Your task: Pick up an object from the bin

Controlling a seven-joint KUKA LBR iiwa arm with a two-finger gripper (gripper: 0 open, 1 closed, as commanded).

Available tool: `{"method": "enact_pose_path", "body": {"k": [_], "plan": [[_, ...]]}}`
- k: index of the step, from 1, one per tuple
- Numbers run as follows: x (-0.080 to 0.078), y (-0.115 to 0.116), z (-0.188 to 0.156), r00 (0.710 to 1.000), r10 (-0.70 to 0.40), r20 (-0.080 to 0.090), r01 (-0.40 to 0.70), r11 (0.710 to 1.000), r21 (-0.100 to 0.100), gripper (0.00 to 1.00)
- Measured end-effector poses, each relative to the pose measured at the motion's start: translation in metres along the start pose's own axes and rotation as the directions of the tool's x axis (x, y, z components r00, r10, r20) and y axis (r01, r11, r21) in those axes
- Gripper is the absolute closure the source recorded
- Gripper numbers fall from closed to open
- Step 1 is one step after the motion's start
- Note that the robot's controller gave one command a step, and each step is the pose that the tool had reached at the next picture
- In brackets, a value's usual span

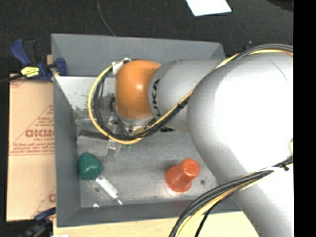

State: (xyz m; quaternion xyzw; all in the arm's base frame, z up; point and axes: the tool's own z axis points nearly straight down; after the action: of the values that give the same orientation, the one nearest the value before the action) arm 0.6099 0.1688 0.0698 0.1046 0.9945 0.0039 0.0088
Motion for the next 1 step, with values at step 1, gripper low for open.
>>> {"method": "enact_pose_path", "body": {"k": [1], "plan": [[-0.0016,-0.0001,-0.0025,0.999,-0.038,-0.004,0.038,0.999,0.002,1.00]]}}
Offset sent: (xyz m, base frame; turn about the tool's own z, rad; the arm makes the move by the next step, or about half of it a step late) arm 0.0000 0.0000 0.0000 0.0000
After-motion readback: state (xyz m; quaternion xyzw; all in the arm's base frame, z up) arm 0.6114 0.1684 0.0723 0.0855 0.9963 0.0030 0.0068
